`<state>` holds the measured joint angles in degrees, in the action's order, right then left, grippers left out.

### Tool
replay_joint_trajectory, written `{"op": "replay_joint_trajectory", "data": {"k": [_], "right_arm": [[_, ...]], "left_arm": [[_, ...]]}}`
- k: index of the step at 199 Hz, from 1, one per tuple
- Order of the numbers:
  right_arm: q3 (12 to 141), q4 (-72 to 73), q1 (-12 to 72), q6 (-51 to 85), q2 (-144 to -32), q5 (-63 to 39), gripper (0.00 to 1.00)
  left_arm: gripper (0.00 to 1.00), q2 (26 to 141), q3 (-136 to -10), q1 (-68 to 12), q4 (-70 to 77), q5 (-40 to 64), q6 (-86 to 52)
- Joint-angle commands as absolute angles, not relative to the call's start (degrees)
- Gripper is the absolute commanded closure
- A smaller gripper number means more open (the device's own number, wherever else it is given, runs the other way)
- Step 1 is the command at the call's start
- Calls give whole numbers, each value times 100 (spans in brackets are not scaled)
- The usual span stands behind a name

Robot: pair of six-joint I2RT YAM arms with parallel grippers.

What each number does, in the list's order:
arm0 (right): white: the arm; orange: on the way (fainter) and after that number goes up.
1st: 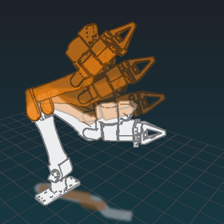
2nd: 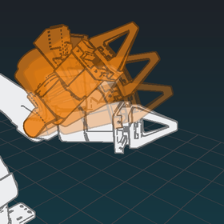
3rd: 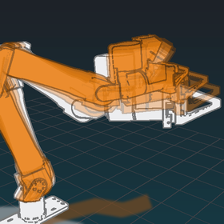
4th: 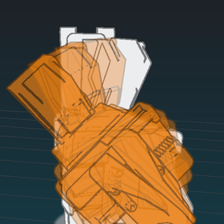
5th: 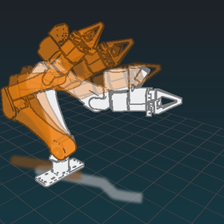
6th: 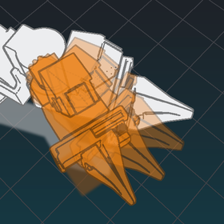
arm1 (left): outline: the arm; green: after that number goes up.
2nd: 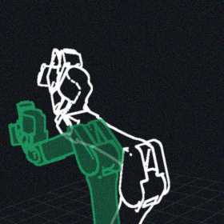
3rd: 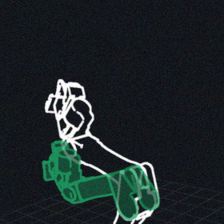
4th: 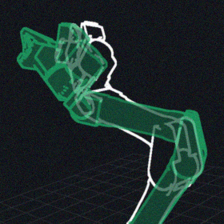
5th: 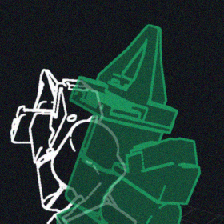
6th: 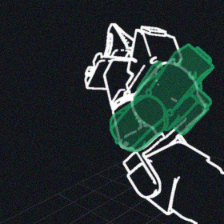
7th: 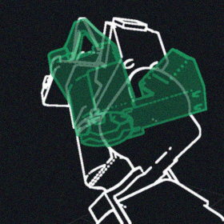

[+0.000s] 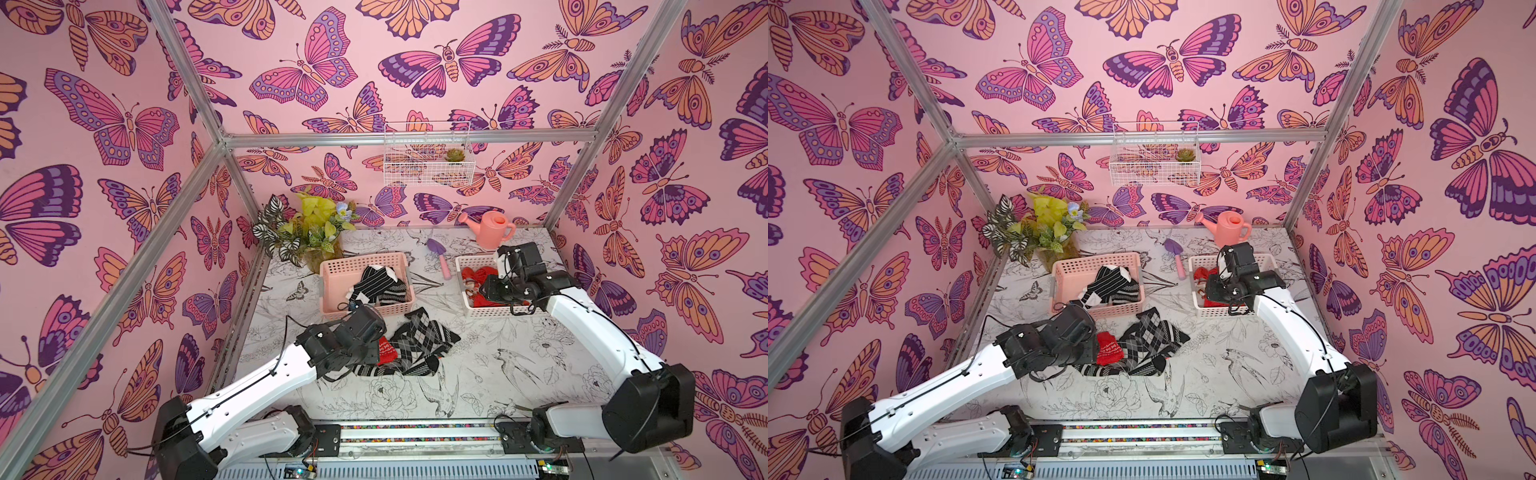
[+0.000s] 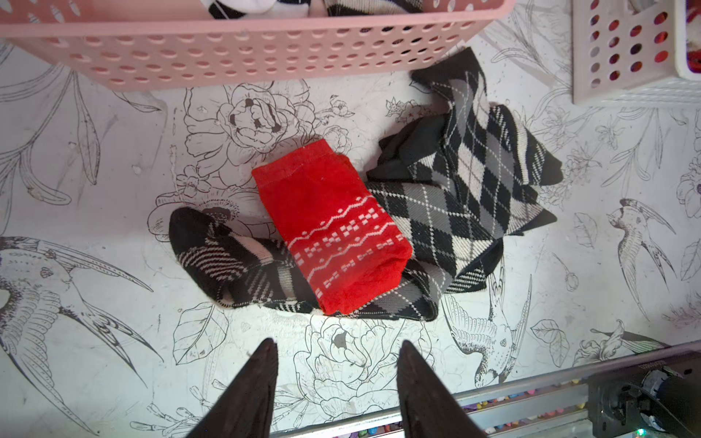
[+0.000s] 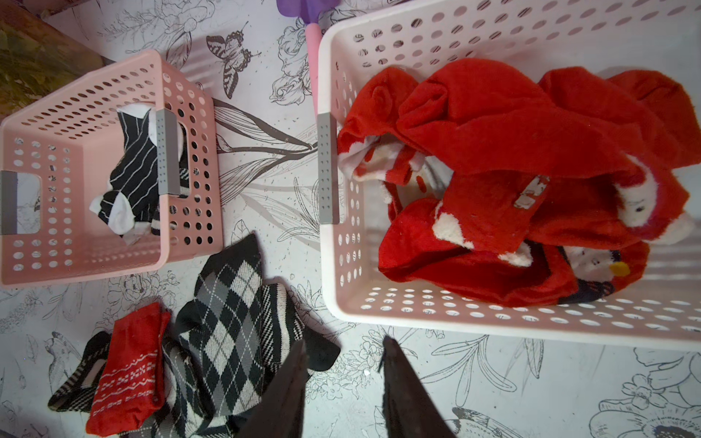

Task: Sort the socks into the basket by color
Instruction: Pick up the sock at the center of the board.

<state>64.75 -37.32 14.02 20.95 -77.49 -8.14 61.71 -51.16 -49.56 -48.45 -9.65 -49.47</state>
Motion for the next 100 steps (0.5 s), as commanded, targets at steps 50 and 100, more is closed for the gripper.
{"op": "replay_joint_trajectory", "data": {"k": [50,100], "right_arm": [[6511,-3890,1572,1979,-7585,-852,64],[6503,-3948,1617,1971,-7506,-812,64]], "left_arm": [[48,6084,-4552,-5045,-4589,-1066,-5685],[47,5932,-4033,-5045,-3813,-945,-5979]]}}
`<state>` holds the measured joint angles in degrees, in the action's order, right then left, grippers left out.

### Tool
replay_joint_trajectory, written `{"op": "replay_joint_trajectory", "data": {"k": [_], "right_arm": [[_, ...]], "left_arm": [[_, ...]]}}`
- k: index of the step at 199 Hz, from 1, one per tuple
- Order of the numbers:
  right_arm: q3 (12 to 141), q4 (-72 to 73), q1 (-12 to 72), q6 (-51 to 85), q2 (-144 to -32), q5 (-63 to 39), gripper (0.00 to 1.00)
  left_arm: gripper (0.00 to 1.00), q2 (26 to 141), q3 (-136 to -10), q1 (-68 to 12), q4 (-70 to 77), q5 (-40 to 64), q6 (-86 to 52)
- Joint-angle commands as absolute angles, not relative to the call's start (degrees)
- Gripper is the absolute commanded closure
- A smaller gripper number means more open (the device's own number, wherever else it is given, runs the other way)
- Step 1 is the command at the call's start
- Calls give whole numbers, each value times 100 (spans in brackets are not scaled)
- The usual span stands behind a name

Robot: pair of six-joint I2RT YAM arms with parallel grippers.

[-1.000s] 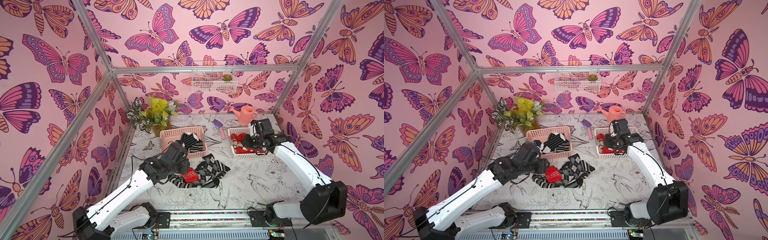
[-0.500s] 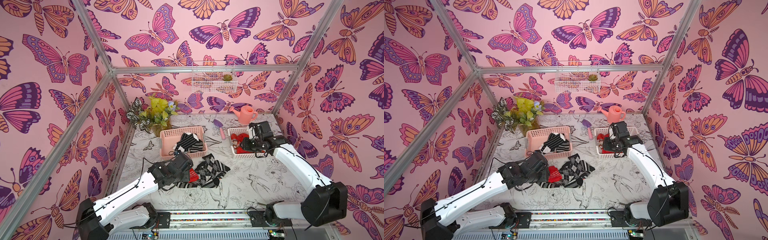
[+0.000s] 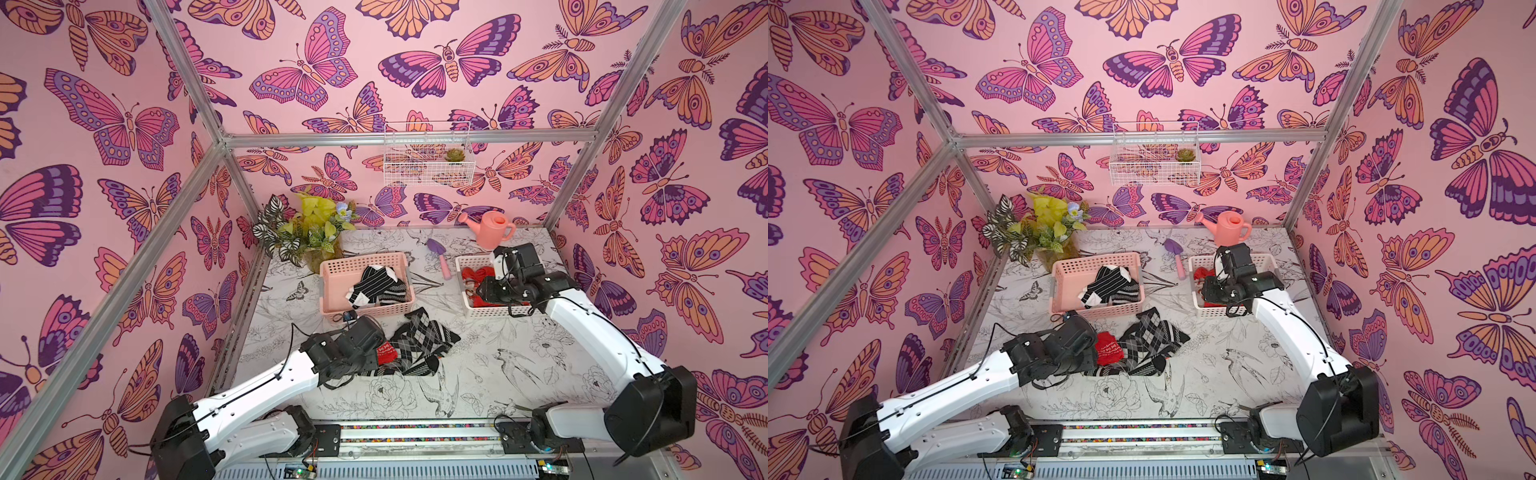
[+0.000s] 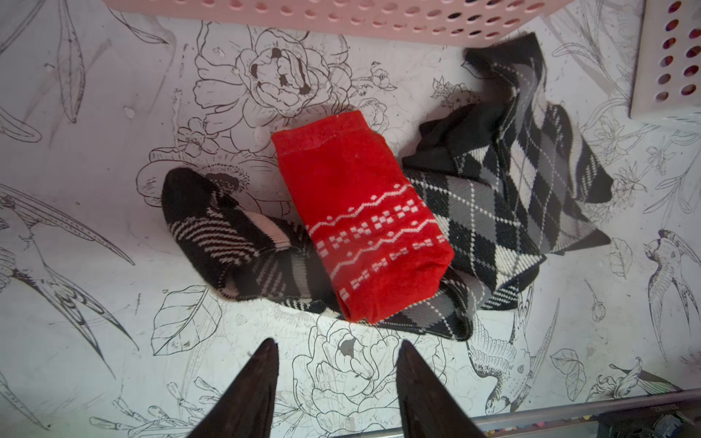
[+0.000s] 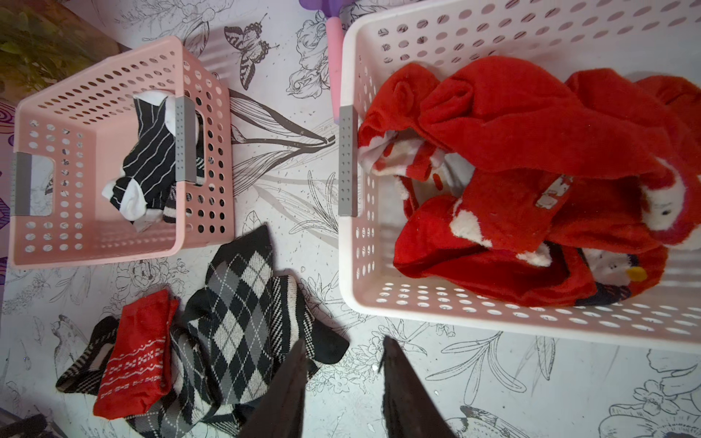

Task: Sort the socks into the basket by color
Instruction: Pick up the sock at the center of the board.

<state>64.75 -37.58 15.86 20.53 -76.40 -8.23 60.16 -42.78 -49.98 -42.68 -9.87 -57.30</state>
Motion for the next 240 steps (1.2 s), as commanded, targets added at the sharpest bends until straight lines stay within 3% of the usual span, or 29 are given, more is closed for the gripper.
{"op": "replay_joint_trajectory", "data": {"k": [1,240], "right_arm": [[6499,-3947,1617,1974,-7506,-810,64],[6524,-3966,1626,1995,-7530,-798,65]], "left_arm": [[47,5932,-4029,-5045,-3792,-943,-5982],[53,6116,-3209,-4848,-2523,-949,-6346]]}}
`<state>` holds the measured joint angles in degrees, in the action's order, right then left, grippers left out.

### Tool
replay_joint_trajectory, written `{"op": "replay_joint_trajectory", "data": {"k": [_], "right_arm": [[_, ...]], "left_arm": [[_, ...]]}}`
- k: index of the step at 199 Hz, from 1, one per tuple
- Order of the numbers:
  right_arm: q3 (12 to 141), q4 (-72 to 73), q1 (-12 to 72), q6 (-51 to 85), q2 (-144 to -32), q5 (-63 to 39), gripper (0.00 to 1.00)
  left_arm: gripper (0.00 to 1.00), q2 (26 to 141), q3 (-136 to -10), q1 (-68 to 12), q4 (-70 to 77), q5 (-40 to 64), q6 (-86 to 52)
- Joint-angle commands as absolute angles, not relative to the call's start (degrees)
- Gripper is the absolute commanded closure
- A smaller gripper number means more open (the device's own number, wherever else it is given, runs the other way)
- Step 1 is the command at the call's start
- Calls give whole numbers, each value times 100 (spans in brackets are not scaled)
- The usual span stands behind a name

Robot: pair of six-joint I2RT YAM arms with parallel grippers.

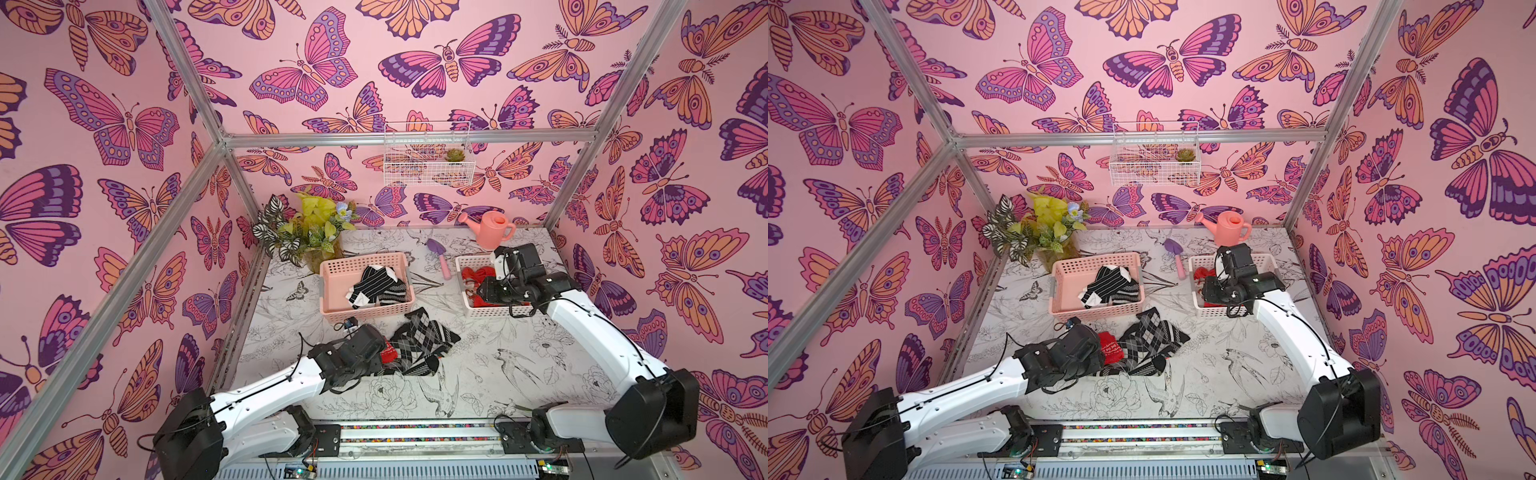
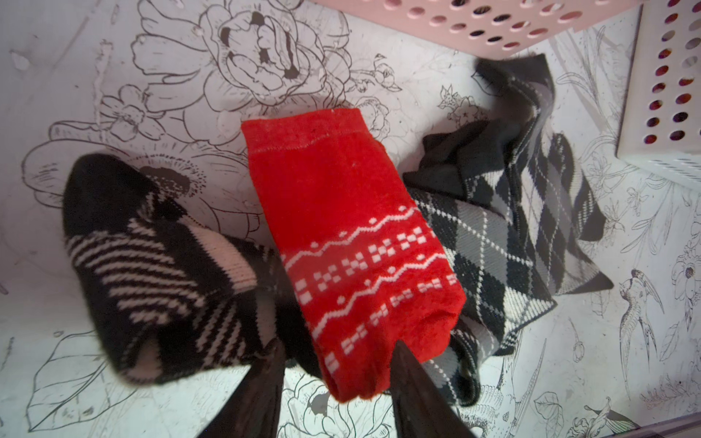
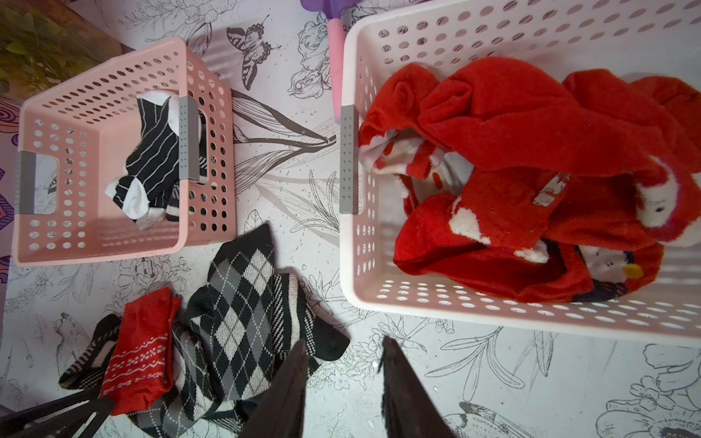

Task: Sort the socks into the basket by color
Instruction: Pick up the sock at the center of the board.

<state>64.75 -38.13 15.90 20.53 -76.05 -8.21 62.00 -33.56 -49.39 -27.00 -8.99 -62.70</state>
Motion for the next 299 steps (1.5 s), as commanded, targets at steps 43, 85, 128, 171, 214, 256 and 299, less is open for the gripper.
{"op": "replay_joint_trajectory", "data": {"k": [43,85,128,171,214,256,299], "right_arm": [[6526,-3966,1626,1993,-7525,-795,65],[6530,-3964,1626,1995,-7541,-813,65],[6561,-3964,1624,1984,-7558,-809,65],[6572,-3987,1626,1967,-7524,-777,65],[6620,-4022,1626,1951,-7498,-762,65],[6650,-4042,1626,1942,-7447,-756,65],[6662,-4075,1626,1933,-7401,-756,65]], "left_arm": [[54,6200,-3155,-4781,-2326,-859,-6322],[56,6318,-3182,-4748,-2137,-800,-6276],[58,6450,-3173,-4729,-2040,-722,-6224],[62,6587,-3198,-4711,-1938,-651,-6152],[75,6654,-3261,-4702,-1894,-648,-6057],[87,6561,-3312,-4702,-1898,-696,-5960],[92,6504,-3494,-4702,-2009,-650,-5849]]}}
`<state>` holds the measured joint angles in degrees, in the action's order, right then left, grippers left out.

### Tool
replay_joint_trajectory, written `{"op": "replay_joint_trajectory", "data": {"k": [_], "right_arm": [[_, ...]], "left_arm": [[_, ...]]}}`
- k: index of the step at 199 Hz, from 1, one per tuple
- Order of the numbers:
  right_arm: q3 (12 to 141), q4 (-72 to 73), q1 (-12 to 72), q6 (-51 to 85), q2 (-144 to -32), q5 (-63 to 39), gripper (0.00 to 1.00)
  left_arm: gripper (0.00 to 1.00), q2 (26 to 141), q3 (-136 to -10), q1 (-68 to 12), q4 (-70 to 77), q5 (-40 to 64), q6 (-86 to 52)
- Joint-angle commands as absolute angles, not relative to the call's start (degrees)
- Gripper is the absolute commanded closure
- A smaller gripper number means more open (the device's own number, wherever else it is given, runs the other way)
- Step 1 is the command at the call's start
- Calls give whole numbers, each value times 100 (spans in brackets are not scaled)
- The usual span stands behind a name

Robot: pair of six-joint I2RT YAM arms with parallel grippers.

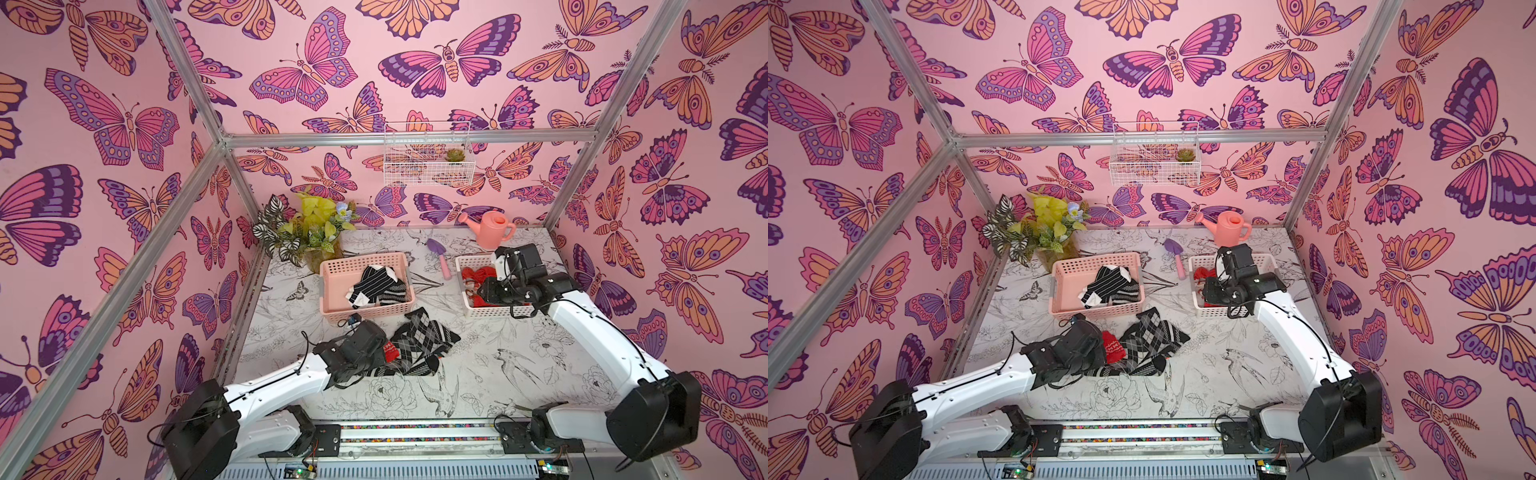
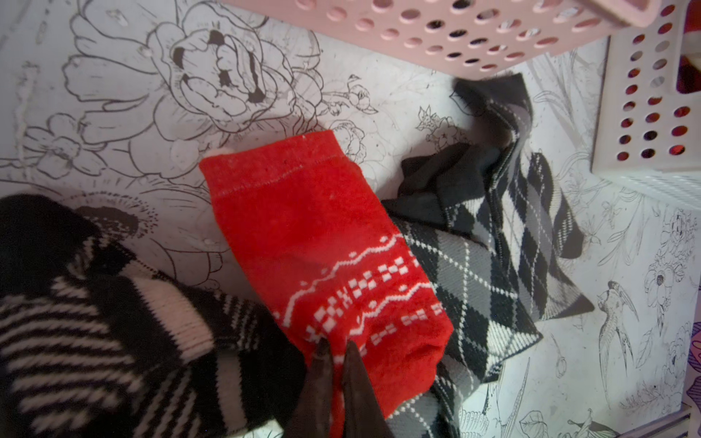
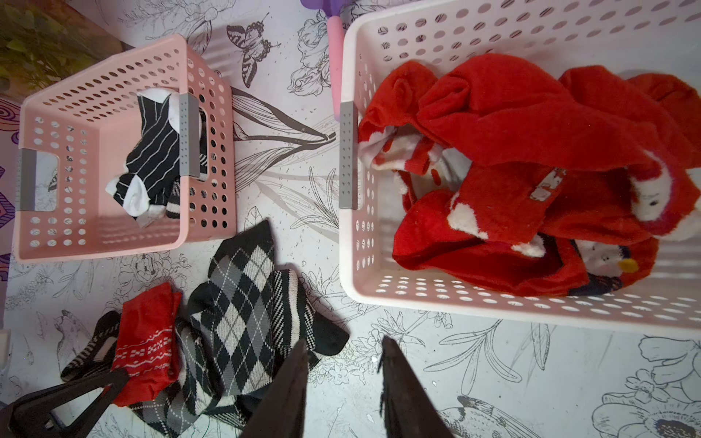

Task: Sort the socks into the basket by color
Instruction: Pick up the sock at the center of the board.

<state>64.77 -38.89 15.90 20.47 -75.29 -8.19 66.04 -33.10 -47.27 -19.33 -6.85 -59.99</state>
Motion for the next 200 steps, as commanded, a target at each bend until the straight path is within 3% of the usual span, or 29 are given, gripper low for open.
{"op": "replay_joint_trajectory", "data": {"k": [1,131,200], "right_arm": [[6662,-4072,1626,1933,-7401,-756,65],[6626,-4198,1626,1915,-7157,-651,65],[6410,-4254,1626,1990,-6720,-254,64]], "left_arm": [[92,6504,-3505,-4702,-2015,-650,-5851],[93,6529,-4368,-4755,-2372,-512,-5475],[93,7119,-5228,-4799,-2353,-252,-5035]]}}
